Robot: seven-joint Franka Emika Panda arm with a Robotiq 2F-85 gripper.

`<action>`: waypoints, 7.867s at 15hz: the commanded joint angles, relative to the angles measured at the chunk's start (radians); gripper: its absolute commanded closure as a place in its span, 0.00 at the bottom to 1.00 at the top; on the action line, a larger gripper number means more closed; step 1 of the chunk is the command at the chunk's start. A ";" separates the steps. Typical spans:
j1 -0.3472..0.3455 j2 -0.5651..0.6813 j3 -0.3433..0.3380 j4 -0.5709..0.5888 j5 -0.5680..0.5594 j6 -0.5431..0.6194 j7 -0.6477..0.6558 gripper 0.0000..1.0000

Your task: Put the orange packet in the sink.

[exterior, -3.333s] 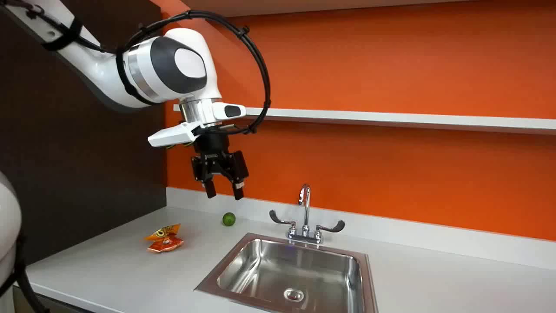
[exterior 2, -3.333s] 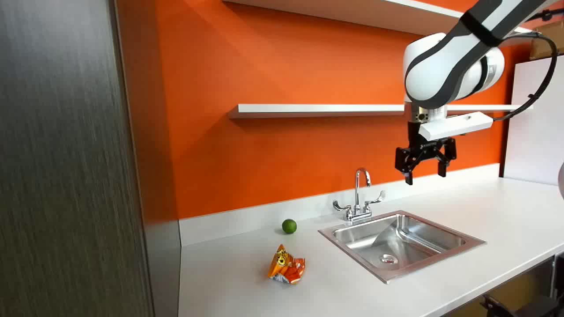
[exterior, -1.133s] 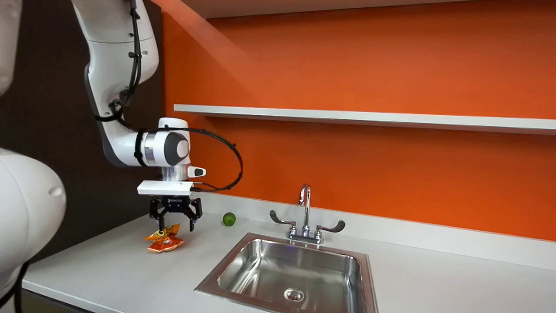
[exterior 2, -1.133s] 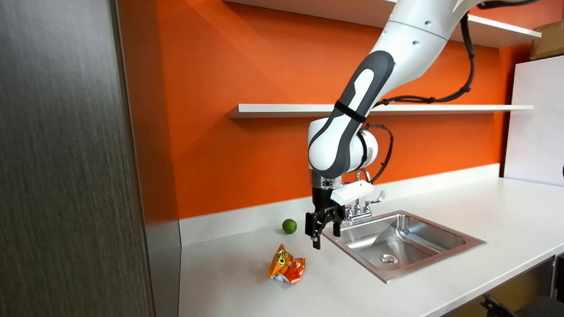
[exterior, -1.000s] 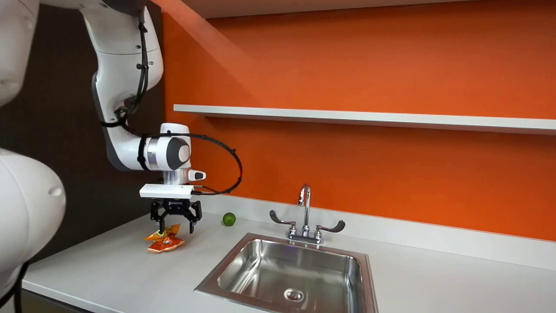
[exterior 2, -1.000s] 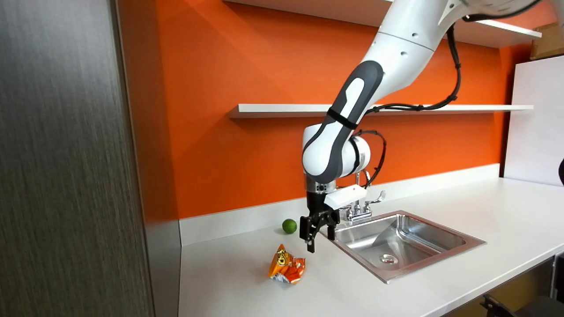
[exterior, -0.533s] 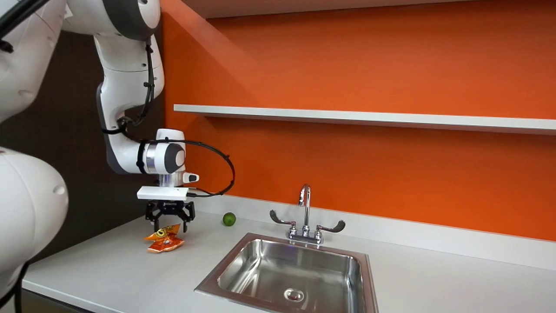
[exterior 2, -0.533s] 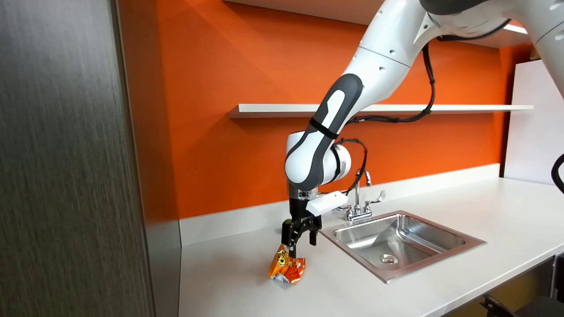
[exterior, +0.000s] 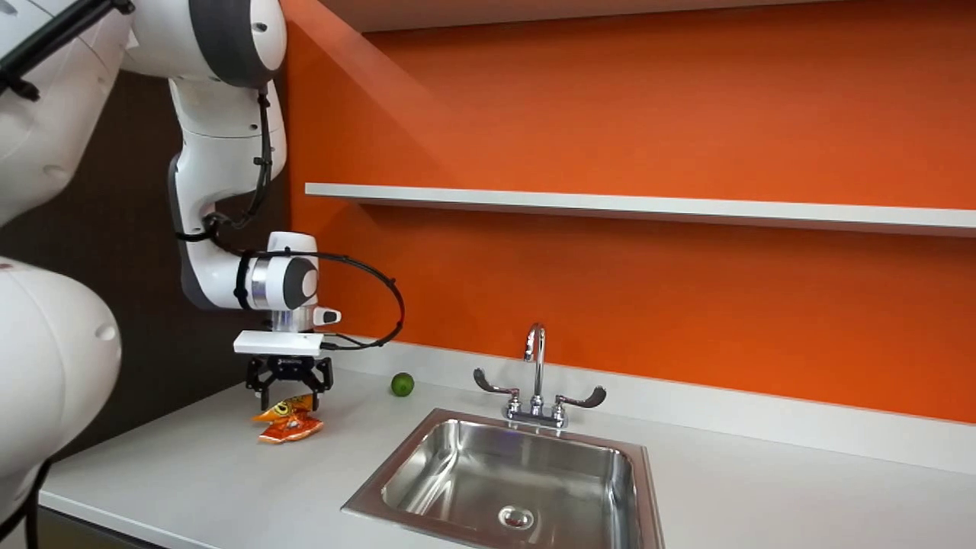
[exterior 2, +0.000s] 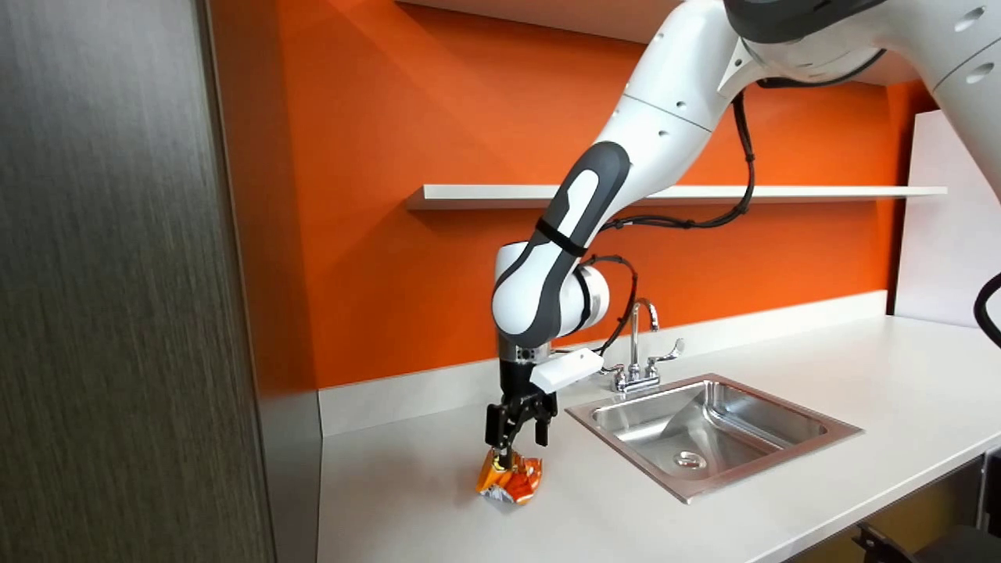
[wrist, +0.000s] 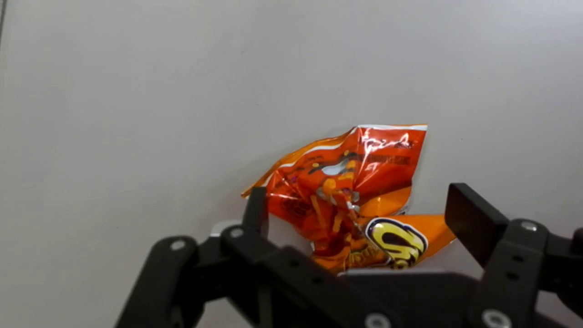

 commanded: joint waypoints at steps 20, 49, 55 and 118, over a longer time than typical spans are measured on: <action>-0.022 0.093 0.029 0.100 0.006 -0.005 -0.107 0.26; -0.061 -0.110 -0.139 0.035 -0.041 -0.016 -0.003 0.98; -0.148 -0.165 -0.243 -0.029 -0.061 -0.004 0.017 0.98; -0.257 -0.590 -0.310 -0.548 -0.176 -0.072 0.200 0.00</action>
